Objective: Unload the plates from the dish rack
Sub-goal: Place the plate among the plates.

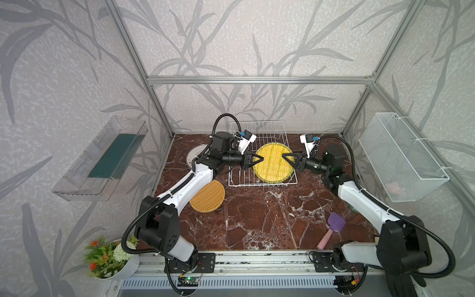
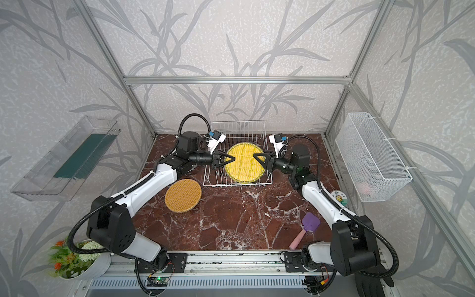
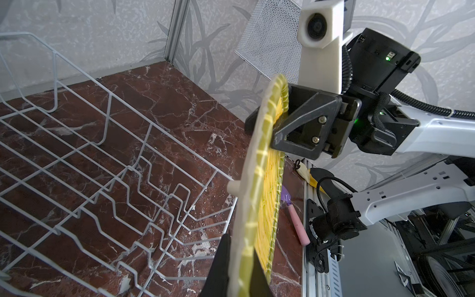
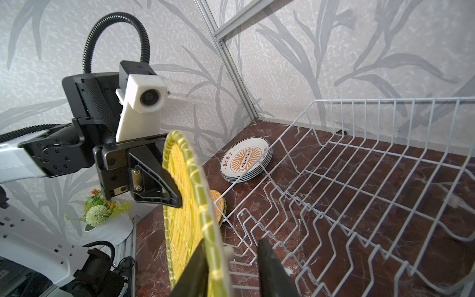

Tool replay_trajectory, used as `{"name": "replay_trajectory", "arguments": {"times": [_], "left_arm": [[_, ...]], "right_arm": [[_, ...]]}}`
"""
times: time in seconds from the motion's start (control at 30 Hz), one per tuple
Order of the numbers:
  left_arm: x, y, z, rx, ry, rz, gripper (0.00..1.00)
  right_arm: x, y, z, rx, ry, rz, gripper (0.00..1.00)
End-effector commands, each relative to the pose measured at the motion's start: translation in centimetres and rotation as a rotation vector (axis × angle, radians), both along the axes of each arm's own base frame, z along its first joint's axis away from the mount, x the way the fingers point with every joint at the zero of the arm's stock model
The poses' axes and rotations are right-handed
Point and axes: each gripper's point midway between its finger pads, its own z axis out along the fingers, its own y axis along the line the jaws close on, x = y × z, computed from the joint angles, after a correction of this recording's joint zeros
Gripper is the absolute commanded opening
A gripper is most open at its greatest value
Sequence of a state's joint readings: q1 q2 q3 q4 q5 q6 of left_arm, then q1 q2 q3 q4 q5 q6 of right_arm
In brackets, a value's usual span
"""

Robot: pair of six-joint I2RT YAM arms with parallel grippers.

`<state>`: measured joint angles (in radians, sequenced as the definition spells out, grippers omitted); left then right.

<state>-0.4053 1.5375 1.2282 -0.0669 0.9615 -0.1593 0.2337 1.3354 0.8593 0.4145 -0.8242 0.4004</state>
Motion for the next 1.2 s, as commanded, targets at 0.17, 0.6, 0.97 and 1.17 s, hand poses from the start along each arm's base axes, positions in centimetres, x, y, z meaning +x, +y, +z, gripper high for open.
{"name": "replay_trajectory", "arguments": {"times": [0.17,0.6,0.97,1.17], "left_arm": [[-0.1,1.2,2.4,0.006,-0.044,0.105,0.00],[1.3,8.5,6.1,0.078,-0.079,0.593,0.00],[-2.6,22.7,4.1,0.107,0.100,1.222,0.00],[-5.8,27.5,0.3,0.111,0.200,1.400,0.00]], "right_arm": [[1.5,-2.3,0.5,-0.080,0.057,-0.202,0.78],[-1.5,-6.4,0.6,-0.243,0.018,-0.381,0.99],[-3.4,-6.3,0.5,-0.255,0.003,-0.348,0.99],[-3.8,-5.5,0.2,-0.235,0.013,-0.300,0.99]]}}
